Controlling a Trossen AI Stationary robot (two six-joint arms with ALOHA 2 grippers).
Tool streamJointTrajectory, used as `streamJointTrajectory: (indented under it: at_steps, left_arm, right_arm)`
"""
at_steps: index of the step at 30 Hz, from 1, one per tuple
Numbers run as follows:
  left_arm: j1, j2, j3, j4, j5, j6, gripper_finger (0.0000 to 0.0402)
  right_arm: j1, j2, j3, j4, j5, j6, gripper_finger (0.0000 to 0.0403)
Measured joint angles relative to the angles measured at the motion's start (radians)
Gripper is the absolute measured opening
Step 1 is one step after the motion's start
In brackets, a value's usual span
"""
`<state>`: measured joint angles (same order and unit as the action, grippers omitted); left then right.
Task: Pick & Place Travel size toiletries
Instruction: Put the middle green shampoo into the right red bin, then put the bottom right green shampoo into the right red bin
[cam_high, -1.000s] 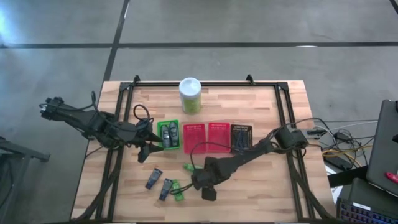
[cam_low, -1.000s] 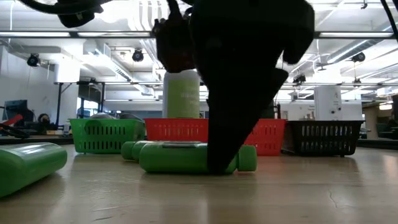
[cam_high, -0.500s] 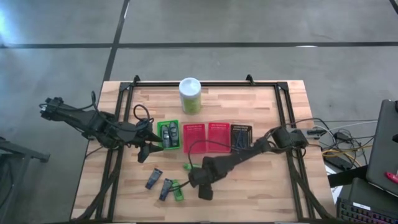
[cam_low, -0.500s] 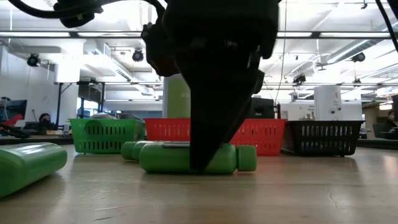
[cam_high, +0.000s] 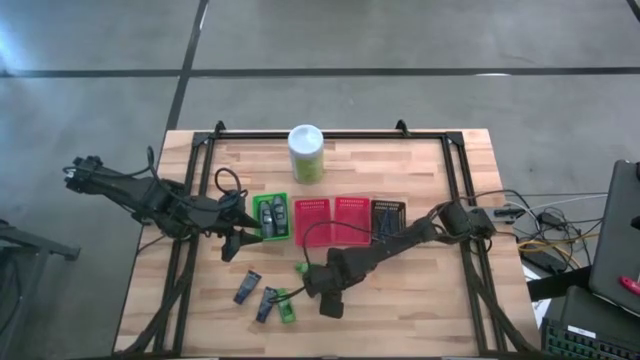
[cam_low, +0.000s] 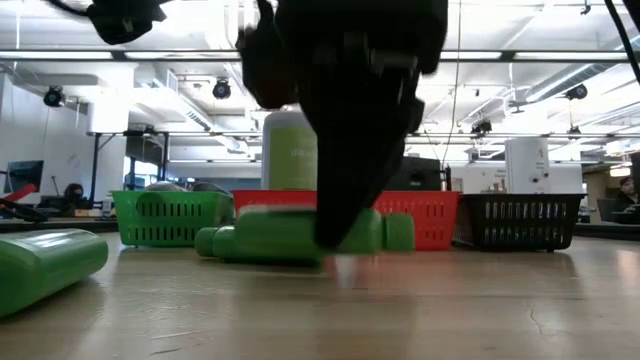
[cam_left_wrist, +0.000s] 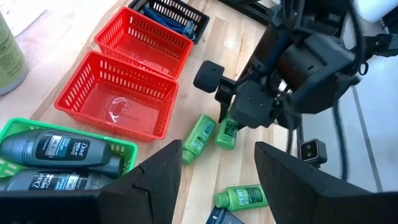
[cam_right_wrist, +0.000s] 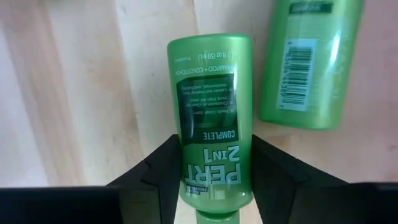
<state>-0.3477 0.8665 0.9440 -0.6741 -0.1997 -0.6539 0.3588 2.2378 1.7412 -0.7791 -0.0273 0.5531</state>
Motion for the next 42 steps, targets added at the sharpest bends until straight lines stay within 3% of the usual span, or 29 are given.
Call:
streamJointTrajectory:
  at_steps: [13,23,34,42]
  left_arm:
    - [-0.001,0.032,-0.038,-0.093,0.015,-0.020,0.0206]
    - [-0.001,0.050,-0.058,0.009,0.045,0.021,0.0207]
    - [-0.002,0.049,-0.047,-0.023,0.045,0.029,0.0207]
    - [-0.002,0.049,-0.047,-0.023,0.045,0.029,0.0207]
  right_arm:
    - [0.000,0.000,0.000,0.005,0.001,-0.013,0.0154]
    - [0.001,0.000,-0.001,0.007,0.006,-0.026,0.0219]
    - [0.001,0.000,-0.001,0.004,0.027,-0.034,0.0210]
    - [0.007,-0.001,-0.007,0.010,0.027,-0.040,0.0230]
